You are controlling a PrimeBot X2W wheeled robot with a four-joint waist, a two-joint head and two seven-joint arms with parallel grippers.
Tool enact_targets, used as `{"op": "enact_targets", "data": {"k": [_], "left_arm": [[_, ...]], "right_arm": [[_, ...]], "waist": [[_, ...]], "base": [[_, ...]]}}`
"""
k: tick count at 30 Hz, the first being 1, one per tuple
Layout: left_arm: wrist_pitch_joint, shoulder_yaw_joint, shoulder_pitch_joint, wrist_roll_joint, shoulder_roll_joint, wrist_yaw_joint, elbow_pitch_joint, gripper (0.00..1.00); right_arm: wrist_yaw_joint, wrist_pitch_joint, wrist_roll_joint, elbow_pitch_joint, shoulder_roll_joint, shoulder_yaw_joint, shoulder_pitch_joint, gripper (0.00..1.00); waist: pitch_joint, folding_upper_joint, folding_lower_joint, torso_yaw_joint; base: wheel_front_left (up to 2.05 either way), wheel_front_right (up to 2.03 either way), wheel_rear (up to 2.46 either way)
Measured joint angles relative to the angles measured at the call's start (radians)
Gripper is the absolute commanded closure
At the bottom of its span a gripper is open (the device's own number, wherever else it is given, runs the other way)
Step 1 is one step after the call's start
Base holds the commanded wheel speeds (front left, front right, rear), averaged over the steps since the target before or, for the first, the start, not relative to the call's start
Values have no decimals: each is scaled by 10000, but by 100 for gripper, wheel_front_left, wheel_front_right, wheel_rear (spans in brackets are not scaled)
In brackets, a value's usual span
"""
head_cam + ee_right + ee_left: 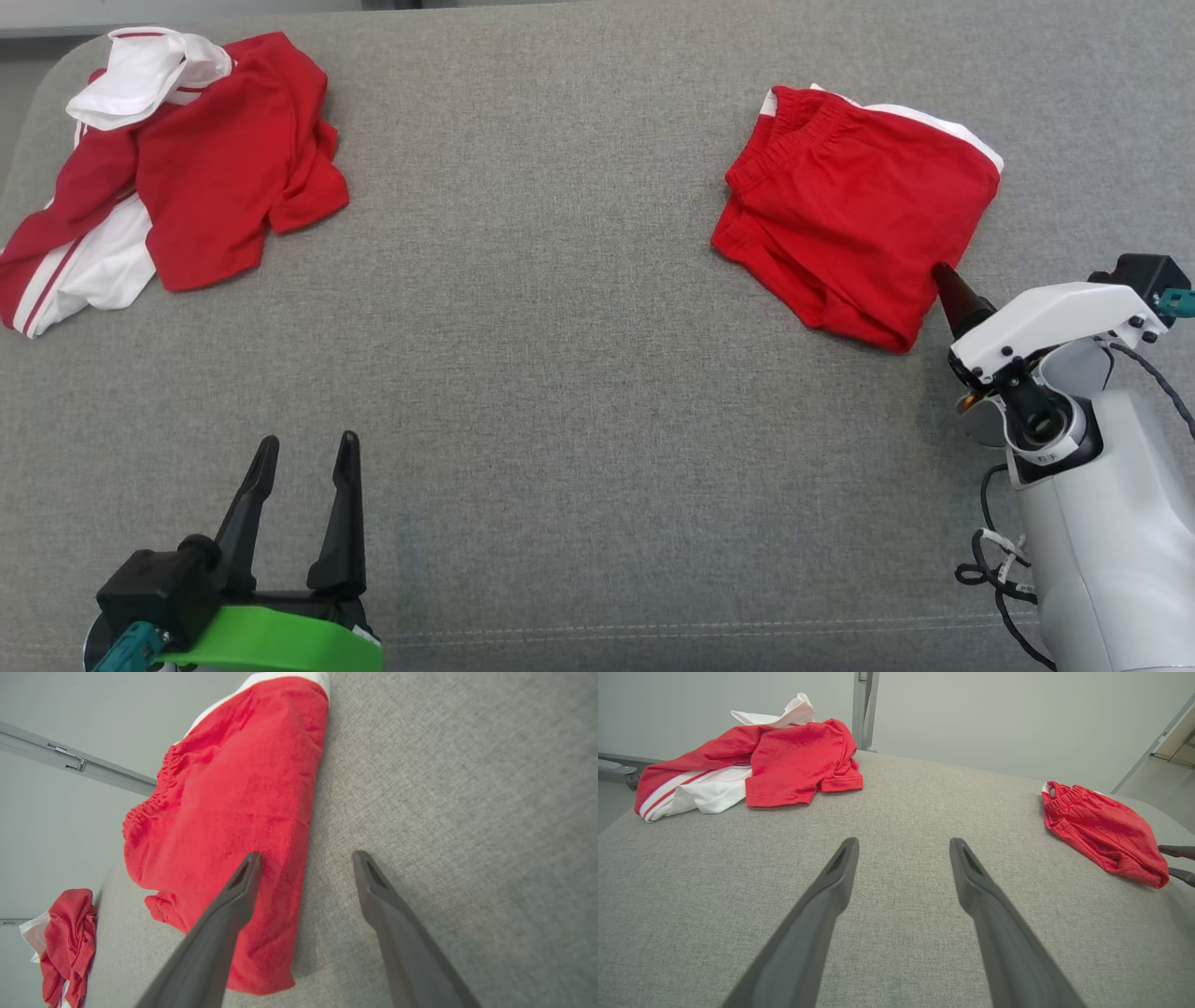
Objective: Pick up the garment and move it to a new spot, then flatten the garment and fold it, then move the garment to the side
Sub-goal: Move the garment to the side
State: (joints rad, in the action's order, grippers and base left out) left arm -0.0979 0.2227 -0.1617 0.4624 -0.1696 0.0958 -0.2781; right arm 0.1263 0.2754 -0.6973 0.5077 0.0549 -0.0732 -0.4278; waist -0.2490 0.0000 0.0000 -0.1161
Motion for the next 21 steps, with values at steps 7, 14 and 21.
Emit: {"op": "enact_targets", "data": {"k": [7,14,21], "left_arm": [[-12,-4,119,-2,0,-2,59,0],[-13,67,242,0,17,-6,132,0],[-88,146,324,2,123,-127,169,0]], "right_arm": [[0,44,-309,301,-25,-75,-343,0],[0,86,-704,500,-27,69,-681,0],[0,84,-1051,773,-19,111,-929,0]], "waist": [[-87,0,0,-1],[-146,0,0,-64],[-266,0,0,-257]], "base": [[0,0,0],[0,0,0],[0,0,0]]}}
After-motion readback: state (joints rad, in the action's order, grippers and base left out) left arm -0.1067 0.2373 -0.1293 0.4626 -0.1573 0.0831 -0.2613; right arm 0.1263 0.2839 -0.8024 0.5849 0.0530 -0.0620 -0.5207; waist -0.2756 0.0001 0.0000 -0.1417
